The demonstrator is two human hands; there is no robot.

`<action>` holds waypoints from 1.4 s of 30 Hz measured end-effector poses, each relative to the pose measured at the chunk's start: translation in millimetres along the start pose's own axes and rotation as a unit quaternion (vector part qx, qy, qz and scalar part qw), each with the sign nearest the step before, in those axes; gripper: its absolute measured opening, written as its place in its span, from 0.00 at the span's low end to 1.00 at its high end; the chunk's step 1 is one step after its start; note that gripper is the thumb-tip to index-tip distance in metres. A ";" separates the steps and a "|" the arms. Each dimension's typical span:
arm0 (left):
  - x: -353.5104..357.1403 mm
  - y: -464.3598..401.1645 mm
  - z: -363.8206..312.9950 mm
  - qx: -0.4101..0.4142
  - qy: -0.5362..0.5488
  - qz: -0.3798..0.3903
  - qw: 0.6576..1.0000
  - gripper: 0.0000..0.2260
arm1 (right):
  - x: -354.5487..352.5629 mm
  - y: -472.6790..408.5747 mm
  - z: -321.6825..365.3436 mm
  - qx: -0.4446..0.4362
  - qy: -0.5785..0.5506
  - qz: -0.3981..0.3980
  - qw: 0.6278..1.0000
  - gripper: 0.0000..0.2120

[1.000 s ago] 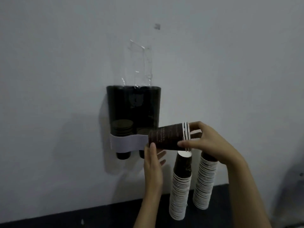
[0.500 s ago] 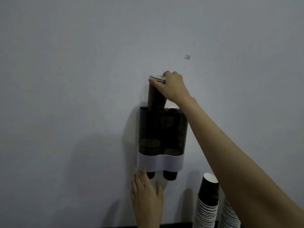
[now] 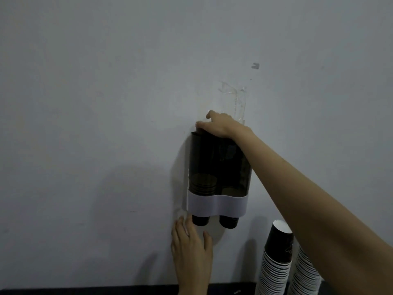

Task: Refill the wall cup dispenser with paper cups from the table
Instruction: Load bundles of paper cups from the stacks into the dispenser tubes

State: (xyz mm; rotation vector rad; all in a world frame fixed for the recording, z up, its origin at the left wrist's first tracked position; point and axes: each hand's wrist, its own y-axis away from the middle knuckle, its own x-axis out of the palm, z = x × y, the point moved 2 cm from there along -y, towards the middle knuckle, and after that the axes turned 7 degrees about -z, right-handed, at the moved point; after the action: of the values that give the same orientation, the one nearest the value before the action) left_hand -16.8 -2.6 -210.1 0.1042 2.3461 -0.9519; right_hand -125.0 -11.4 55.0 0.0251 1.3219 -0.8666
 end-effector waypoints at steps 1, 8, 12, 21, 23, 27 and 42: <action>0.2 0.5 1.2 -0.005 0.005 -0.010 1.000 0.27 | 5.0 1.5 -1.9 -0.002 0.014 0.017 1.000 0.29; -2.7 3.4 -0.3 -0.022 0.023 -0.016 0.999 0.25 | 17.7 9.0 0.0 -0.017 0.082 0.067 0.994 0.30; 2.6 6.2 -1.6 0.010 0.003 -0.019 1.000 0.26 | 20.1 12.5 -0.4 -0.026 0.095 0.052 0.994 0.29; 5.7 11.3 -15.3 0.014 0.029 -0.017 0.999 0.25 | 18.7 19.8 1.5 -0.031 0.071 0.072 0.994 0.31; 6.9 12.0 -15.5 0.017 0.024 -0.002 1.000 0.25 | 16.4 20.3 2.2 -0.028 0.077 0.096 0.992 0.32; 8.9 13.8 -15.2 0.024 0.013 -0.006 1.000 0.26 | 14.0 21.3 3.4 -0.029 0.089 0.111 0.989 0.32; 5.8 12.9 -12.6 0.035 -0.016 -0.002 0.999 0.27 | 12.8 23.6 8.7 -0.033 0.150 0.116 0.981 0.32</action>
State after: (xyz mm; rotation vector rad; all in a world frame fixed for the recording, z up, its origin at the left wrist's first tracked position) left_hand -24.2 14.4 -214.1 0.1110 2.2842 -1.0309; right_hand -104.7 -6.0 36.2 0.2622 1.5930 -0.6369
